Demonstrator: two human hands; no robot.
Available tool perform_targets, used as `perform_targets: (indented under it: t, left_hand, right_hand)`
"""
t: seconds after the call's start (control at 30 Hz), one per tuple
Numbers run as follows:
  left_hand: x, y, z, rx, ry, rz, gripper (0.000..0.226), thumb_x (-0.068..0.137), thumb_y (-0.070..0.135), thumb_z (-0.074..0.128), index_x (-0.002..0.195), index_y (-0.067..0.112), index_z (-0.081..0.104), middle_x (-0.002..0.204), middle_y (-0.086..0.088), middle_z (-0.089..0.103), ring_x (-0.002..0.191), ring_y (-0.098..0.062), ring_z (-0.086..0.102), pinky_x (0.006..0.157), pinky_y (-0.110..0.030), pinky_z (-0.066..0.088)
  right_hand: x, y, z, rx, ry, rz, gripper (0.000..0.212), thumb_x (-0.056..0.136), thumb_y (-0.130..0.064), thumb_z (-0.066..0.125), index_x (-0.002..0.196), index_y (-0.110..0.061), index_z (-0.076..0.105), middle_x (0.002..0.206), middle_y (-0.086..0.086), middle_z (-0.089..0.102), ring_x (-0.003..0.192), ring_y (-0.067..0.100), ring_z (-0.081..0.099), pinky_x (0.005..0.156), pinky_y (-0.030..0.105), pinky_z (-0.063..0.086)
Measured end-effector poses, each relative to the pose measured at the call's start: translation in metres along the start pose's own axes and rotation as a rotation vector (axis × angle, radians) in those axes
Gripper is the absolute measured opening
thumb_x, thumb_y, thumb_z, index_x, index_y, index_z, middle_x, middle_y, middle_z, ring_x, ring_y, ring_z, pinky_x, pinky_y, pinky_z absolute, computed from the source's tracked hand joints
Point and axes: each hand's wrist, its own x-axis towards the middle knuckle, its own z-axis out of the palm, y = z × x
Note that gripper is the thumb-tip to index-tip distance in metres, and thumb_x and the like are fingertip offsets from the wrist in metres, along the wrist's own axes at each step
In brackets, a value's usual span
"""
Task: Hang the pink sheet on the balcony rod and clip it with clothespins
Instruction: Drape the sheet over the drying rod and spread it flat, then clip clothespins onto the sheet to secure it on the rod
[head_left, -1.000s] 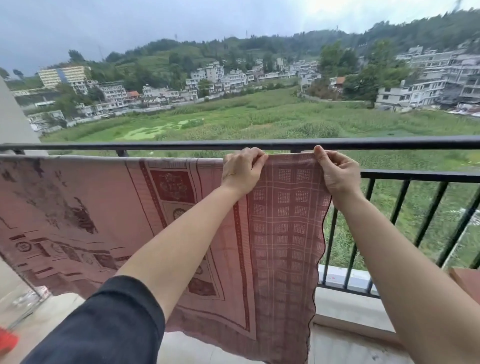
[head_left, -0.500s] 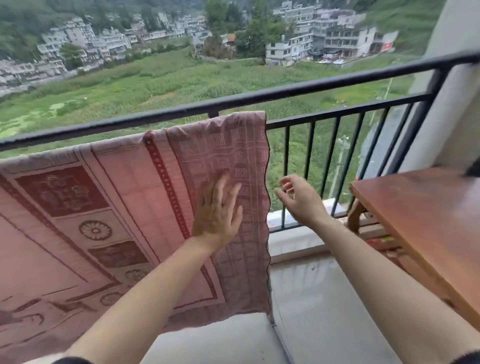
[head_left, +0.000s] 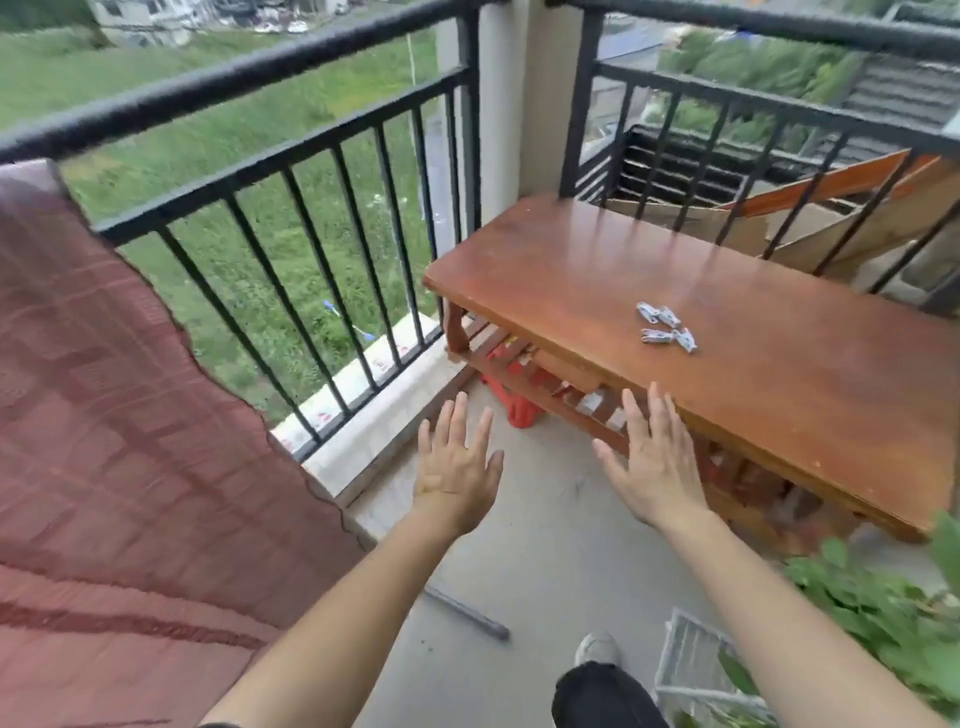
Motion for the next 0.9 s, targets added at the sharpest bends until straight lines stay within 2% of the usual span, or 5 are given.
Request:
perform_targets:
  t: [0.17, 0.3, 0.43, 0.8, 0.9]
  left_hand:
    - [0.073, 0.096, 0.017, -0.02, -0.032, 0.158, 0.065, 0.1, 0.051, 0.028, 0.157, 0.027, 0.007, 0.164, -0.011, -0.008, 0.151, -0.027, -0.009, 0.12, -0.051, 0.002]
    - [0.128, 0.163, 0.045, -0.023, -0.121, 0.138, 0.067, 0.099, 0.053, 0.026, 0.157, 0.029, 0.003, 0.164, -0.007, -0.012, 0.151, -0.025, -0.009, 0.121, -0.049, 0.001]
    - [0.172, 0.204, 0.061, 0.003, -0.193, 0.071, 0.067, 0.098, 0.055, 0.025, 0.156, 0.028, 0.004, 0.164, -0.008, -0.01, 0.151, -0.026, -0.006, 0.12, -0.048, 0.005]
    - [0.301, 0.215, 0.106, 0.068, -0.379, 0.11, 0.066, 0.1, 0.054, 0.024, 0.157, 0.027, 0.002, 0.164, -0.008, -0.01, 0.151, -0.026, -0.003, 0.121, -0.048, 0.008]
    - [0.345, 0.21, 0.129, 0.056, -0.448, 0.121, 0.066, 0.1, 0.054, 0.022, 0.157, 0.028, 0.002, 0.165, -0.007, -0.01, 0.151, -0.024, -0.003, 0.12, -0.047, 0.007]
  right_hand:
    - [0.012, 0.097, 0.002, 0.037, 0.087, 0.229, 0.082, 0.097, -0.061, 0.037, 0.159, -0.021, 0.001, 0.166, 0.012, -0.011, 0.153, 0.031, -0.002, 0.122, 0.044, 0.007]
    - [0.053, 0.166, 0.019, 0.062, -0.049, 0.351, 0.086, 0.097, -0.063, 0.033, 0.158, -0.021, -0.01, 0.163, 0.013, -0.025, 0.153, 0.031, -0.01, 0.122, 0.044, 0.002]
    - [0.098, 0.211, 0.022, 0.108, -0.136, 0.422, 0.085, 0.097, -0.058, 0.04, 0.159, -0.022, -0.006, 0.164, 0.014, -0.018, 0.153, 0.032, -0.003, 0.122, 0.043, 0.005]
    - [0.211, 0.245, 0.053, 0.226, -0.253, 0.519, 0.08, 0.099, -0.05, 0.043, 0.158, -0.024, -0.004, 0.166, 0.011, -0.01, 0.153, 0.031, 0.004, 0.122, 0.044, 0.011]
    - [0.251, 0.247, 0.066, 0.249, -0.303, 0.499, 0.072, 0.1, -0.043, 0.045, 0.158, -0.024, 0.008, 0.167, 0.007, 0.001, 0.152, 0.03, 0.013, 0.12, 0.044, 0.019]
